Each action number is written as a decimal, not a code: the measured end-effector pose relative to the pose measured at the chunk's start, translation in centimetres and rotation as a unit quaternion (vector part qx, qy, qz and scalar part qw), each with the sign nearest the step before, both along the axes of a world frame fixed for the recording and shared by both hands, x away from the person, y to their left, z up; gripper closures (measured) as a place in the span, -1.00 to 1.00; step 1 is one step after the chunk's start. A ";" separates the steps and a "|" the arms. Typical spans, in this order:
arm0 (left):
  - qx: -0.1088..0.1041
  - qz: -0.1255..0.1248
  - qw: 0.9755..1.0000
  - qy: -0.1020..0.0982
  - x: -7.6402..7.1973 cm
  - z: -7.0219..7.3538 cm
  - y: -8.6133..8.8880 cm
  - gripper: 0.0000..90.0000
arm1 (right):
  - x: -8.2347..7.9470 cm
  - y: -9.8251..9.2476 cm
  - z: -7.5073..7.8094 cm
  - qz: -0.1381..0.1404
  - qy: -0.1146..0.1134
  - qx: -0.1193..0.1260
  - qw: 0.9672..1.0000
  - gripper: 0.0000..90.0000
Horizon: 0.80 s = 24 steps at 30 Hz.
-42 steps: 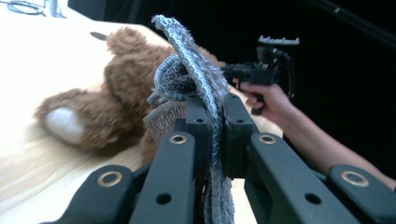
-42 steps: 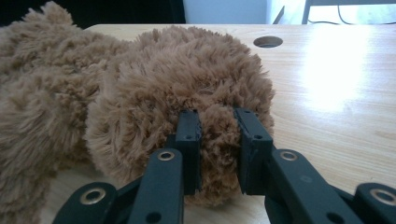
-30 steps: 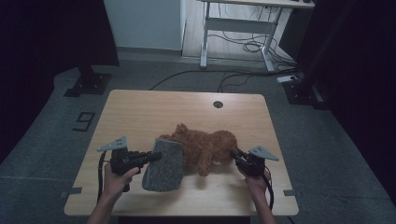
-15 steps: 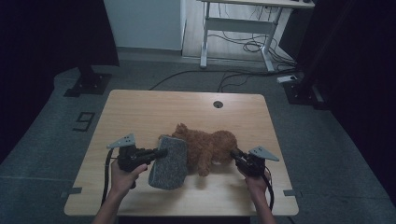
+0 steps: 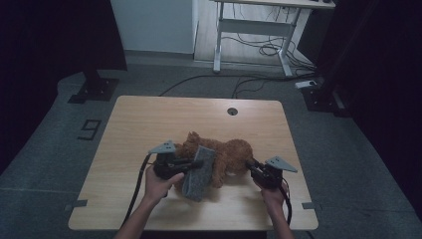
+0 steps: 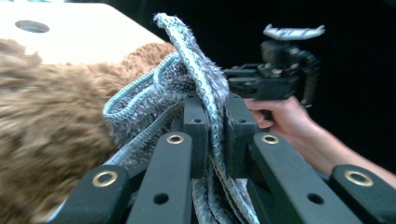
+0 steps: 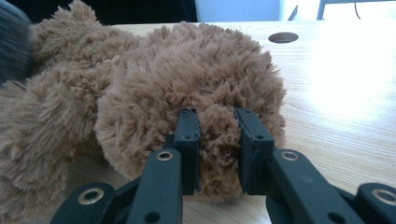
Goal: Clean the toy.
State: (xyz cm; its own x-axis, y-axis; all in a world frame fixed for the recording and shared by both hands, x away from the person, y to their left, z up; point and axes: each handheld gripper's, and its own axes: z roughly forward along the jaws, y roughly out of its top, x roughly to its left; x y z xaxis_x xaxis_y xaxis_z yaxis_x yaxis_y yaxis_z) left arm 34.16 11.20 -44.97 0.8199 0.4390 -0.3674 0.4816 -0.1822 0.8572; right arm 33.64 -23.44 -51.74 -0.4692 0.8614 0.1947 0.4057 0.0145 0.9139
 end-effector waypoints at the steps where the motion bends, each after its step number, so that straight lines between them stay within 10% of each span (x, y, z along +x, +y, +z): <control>1: 0.008 0.000 1.000 0.000 0.1 -0.3 -0.7 0.81 | 0.0 0.0 0.0 0.000 -0.001 0.000 1.000 0.61; 9: 0.093 0.048 0.995 -0.003 0.4 -3.0 -2.6 0.84 | -0.1 0.1 0.0 0.000 -0.001 -0.001 1.000 0.61; 24: 0.106 0.106 0.989 -0.014 0.4 -3.1 2.3 0.84 | 0.0 0.4 -0.3 0.005 -0.012 -0.013 1.000 0.62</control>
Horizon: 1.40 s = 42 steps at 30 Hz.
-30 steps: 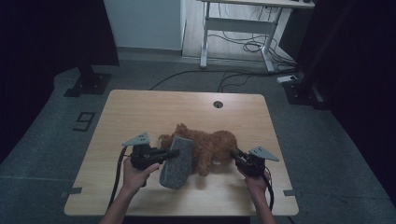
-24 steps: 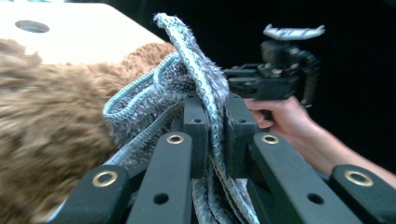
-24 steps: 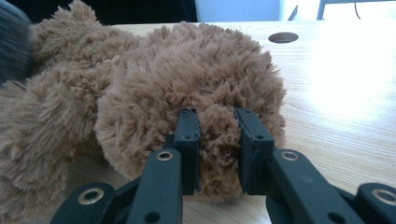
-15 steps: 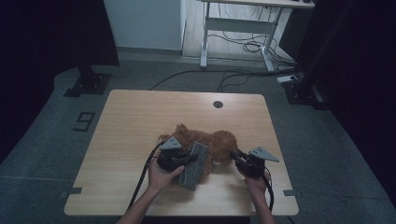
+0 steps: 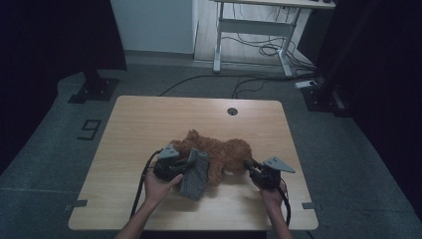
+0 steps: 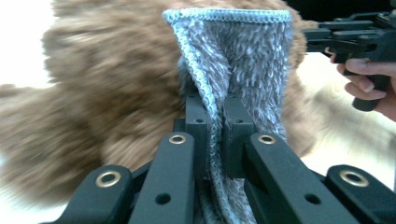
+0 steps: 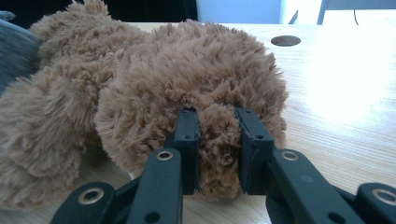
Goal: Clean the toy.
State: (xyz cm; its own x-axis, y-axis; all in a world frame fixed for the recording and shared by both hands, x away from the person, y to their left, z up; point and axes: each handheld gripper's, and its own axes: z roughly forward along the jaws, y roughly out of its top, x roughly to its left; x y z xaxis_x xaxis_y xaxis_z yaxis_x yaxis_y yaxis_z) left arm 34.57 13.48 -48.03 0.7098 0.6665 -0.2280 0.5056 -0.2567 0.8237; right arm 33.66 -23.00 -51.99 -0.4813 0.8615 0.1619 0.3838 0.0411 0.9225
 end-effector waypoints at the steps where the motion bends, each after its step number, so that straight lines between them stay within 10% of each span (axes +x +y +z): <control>1: -0.001 0.006 1.000 -0.001 -0.1 0.0 0.8 0.84 | 0.1 -0.1 0.0 0.001 0.001 0.003 1.000 0.62; 8: -0.001 0.063 0.998 0.022 -0.2 -1.5 6.8 0.84 | 0.3 -0.4 -0.2 0.004 0.004 0.012 1.000 0.62; 13: -0.027 0.061 0.997 0.028 -0.6 -1.5 7.8 0.85 | 0.3 -0.3 -0.2 0.002 0.004 0.015 1.000 0.62; 29: -0.051 -0.073 0.996 -0.015 1.1 5.1 -5.1 0.85 | 0.3 -0.4 -0.2 0.004 0.004 0.015 1.000 0.62; 36: -0.030 -0.090 0.995 0.020 2.4 2.2 -9.5 0.85 | 0.3 -0.4 -0.2 0.003 0.004 0.015 1.000 0.62; 42: -0.029 -0.075 0.996 0.032 1.9 -0.5 -7.0 0.85 | 0.3 -0.6 -0.2 0.009 0.007 0.017 1.000 0.61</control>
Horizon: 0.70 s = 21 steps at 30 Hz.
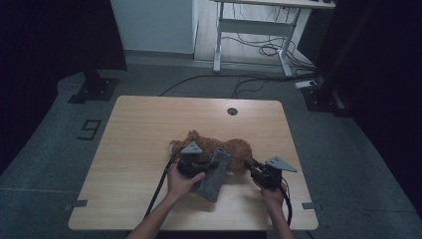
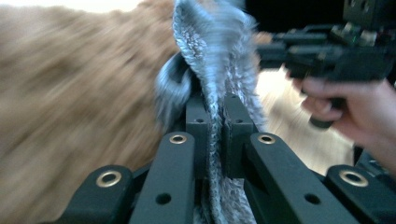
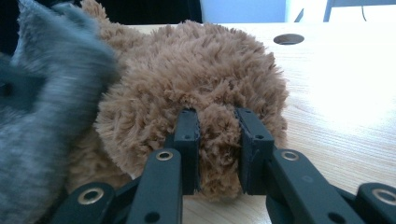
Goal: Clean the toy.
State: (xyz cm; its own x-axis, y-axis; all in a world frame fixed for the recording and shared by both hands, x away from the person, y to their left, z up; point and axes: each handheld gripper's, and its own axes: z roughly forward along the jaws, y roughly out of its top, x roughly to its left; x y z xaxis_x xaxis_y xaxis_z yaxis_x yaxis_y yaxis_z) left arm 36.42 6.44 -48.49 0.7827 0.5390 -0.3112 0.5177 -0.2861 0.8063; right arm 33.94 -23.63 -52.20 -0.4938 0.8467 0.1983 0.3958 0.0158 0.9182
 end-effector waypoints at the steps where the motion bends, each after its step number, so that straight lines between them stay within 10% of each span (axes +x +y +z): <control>1: 0.008 0.006 1.000 -0.007 -0.4 0.0 0.9 0.85 | 0.0 0.0 0.0 0.000 0.000 0.000 1.000 0.61; 12: 0.027 0.081 0.996 0.013 -2.3 -1.7 11.0 0.84 | 0.2 -0.8 -0.4 0.019 0.002 0.024 1.000 0.61; 17: 0.031 0.106 0.994 0.017 -2.4 -1.9 12.6 0.84 | 0.2 -0.8 -0.5 0.022 0.001 0.025 0.999 0.61; 21: 0.010 0.107 0.994 -0.022 -3.1 0.3 12.0 0.85 | 0.2 -0.8 -0.5 0.023 0.001 0.027 0.999 0.61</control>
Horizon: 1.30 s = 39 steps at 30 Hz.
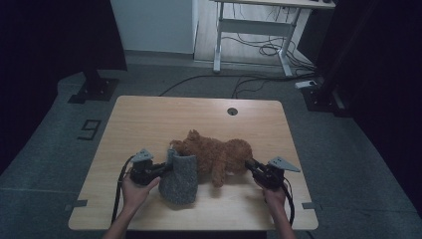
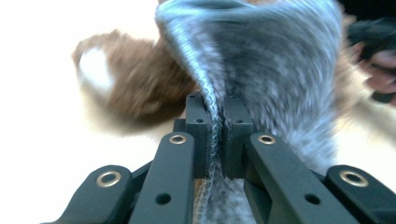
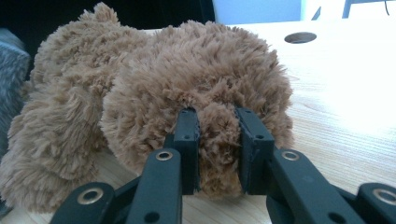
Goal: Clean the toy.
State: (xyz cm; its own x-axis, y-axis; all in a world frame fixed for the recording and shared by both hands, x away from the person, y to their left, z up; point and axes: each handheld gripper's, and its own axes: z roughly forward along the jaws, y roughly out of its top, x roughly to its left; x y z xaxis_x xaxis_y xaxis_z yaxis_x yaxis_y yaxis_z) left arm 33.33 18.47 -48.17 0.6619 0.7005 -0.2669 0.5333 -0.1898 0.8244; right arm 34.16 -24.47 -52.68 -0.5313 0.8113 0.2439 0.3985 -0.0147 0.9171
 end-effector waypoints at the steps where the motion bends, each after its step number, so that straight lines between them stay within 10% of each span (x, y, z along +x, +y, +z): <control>1: -0.004 -0.009 1.000 -0.013 -0.1 0.9 -0.8 0.85 | 0.0 0.0 0.0 0.000 -0.001 -0.001 1.000 0.61; 12: -0.055 -0.111 0.991 -0.045 1.6 7.0 -11.6 0.85 | -0.2 0.2 0.1 0.005 -0.006 -0.004 1.000 0.62; 16: -0.052 -0.144 0.988 -0.035 2.2 7.0 -15.9 0.85 | -0.2 0.2 0.1 0.004 -0.005 -0.005 1.000 0.62; 21: 0.007 -0.154 0.988 0.001 3.2 4.2 -19.6 0.85 | -0.2 0.2 0.1 0.004 -0.006 -0.006 1.000 0.62; 24: 0.037 -0.146 0.988 0.022 3.8 1.7 -20.0 0.85 | -0.3 0.2 0.1 0.005 -0.005 -0.006 1.000 0.62; 27: 0.011 -0.138 0.989 0.054 4.2 -0.2 -18.8 0.86 | -0.3 0.2 0.1 0.008 -0.003 -0.010 1.000 0.62; 39: 0.004 -0.113 0.992 0.054 2.2 -1.3 -11.9 0.86 | -0.1 -0.1 0.1 0.026 -0.005 -0.003 1.000 0.62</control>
